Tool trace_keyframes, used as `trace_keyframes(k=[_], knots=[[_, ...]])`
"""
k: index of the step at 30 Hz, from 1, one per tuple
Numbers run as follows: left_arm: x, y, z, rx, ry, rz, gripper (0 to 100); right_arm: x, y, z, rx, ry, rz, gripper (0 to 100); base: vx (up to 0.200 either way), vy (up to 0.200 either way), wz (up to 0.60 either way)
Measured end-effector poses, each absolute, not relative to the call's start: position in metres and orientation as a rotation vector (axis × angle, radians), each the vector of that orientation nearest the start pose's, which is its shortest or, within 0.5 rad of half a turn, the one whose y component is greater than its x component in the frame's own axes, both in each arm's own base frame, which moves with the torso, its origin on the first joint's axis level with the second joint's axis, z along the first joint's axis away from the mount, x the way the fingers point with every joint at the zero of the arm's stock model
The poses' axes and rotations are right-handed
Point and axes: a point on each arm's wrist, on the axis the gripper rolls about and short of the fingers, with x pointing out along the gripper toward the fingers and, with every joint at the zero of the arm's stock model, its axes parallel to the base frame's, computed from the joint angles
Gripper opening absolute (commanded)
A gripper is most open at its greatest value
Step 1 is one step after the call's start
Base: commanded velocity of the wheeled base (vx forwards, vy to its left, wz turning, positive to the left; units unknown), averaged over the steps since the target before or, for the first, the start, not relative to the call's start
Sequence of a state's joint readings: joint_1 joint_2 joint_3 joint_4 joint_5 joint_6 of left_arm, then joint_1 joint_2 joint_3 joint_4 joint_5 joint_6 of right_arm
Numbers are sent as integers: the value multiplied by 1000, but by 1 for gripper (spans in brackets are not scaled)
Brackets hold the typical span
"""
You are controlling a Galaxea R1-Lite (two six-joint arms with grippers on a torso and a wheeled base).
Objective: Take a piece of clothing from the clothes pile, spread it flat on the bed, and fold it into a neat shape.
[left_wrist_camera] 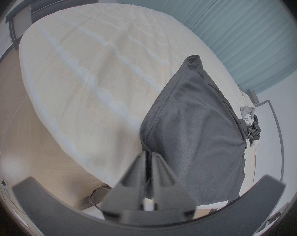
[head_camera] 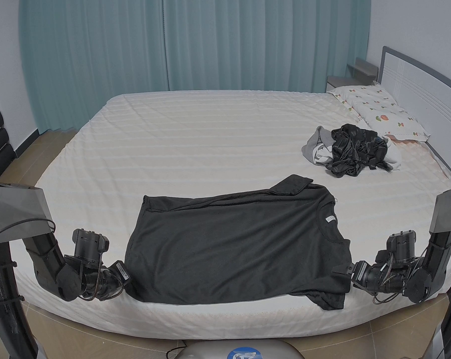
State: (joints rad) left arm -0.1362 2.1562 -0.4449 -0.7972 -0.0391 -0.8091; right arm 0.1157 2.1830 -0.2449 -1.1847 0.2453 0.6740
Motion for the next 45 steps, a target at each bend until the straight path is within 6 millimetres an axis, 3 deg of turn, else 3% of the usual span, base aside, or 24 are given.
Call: trace_keyframes(k=[1,10,23,32,37,40,45], knots=[[276,-39,-15,-706,924,215,0,254,36,-15,682,829,85,0,0,0,0],[275,-37,-11,-743,907,230,0,263,40,-26,676,797,92,0,0,0,0],[297,-30,12,-952,688,221,0,302,29,-16,726,604,102,0,0,0,0],[302,-29,4,-973,676,222,0,327,33,-25,720,566,123,0,0,0,0],[302,-29,-2,-972,691,229,0,331,30,-32,722,565,114,0,0,0,0],[302,-29,-3,-971,697,231,0,330,23,-26,726,538,103,0,0,0,0],[302,-30,-5,-970,704,232,0,323,17,-1,725,478,111,0,0,0,0]])
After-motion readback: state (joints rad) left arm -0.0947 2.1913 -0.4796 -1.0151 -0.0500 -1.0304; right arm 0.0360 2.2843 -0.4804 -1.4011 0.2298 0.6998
